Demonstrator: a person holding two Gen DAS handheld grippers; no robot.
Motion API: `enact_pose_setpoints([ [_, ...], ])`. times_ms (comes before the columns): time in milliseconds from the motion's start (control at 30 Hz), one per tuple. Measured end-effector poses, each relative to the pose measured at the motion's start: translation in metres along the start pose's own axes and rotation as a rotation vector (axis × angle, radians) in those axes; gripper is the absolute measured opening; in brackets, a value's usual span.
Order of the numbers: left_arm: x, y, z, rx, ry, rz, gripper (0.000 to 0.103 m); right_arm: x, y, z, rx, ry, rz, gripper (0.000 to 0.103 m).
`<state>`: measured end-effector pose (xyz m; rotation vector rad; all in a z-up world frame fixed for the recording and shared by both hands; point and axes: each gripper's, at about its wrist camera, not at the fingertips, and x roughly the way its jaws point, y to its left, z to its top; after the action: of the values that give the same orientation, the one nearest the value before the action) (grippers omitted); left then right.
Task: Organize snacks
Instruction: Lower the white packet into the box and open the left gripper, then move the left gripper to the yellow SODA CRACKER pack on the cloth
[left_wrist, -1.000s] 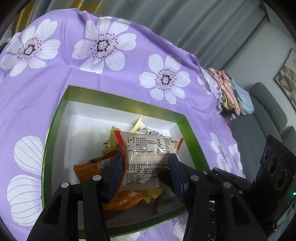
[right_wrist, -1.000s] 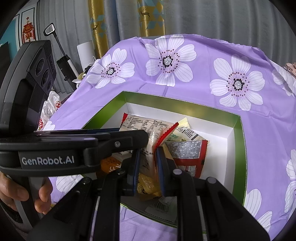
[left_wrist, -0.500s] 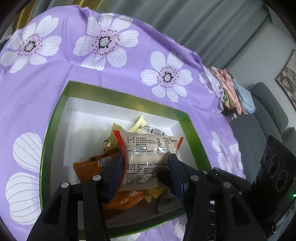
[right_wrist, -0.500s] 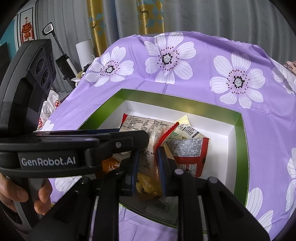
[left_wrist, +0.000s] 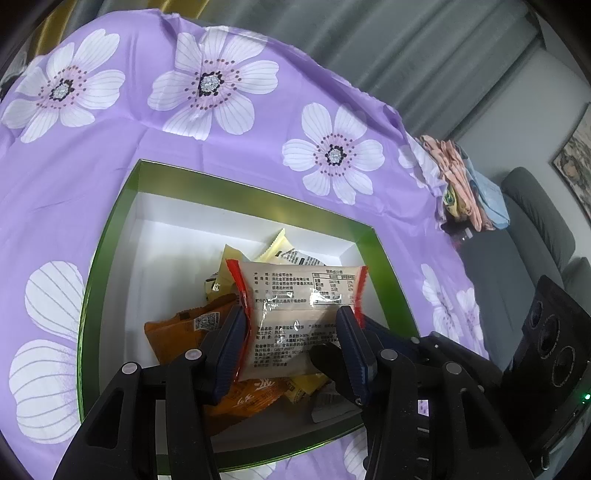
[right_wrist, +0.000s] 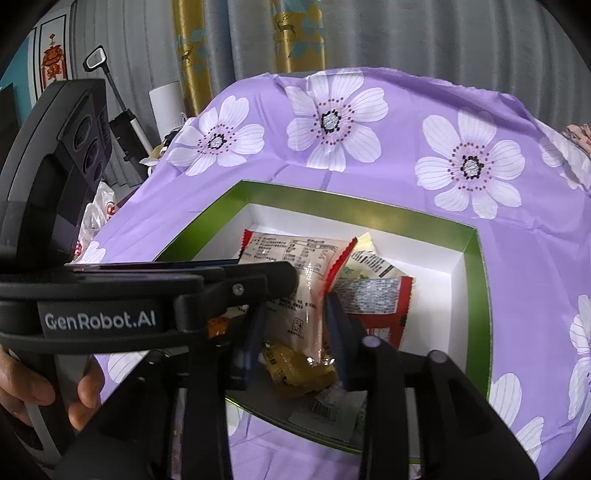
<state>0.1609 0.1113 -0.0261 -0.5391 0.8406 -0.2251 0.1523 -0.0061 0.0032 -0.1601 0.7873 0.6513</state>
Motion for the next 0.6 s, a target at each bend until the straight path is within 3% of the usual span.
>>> enact_pose_setpoints([
  [233, -0.011, -0.011, 0.001, 0.023, -0.027, 0.002, 0.060, -0.019, 0.007, 0.002, -0.040, -0.054, -0.041, 0.047],
  [400, -0.023, -0.017, 0.001, 0.034, -0.059, 0.021, 0.078, -0.038, 0.011, 0.001, -0.088, -0.100, -0.101, 0.059],
  [600, -0.036, -0.022, 0.001, 0.043, -0.103, 0.095, 0.085, -0.060, 0.010, -0.005, -0.087, -0.137, -0.117, 0.065],
])
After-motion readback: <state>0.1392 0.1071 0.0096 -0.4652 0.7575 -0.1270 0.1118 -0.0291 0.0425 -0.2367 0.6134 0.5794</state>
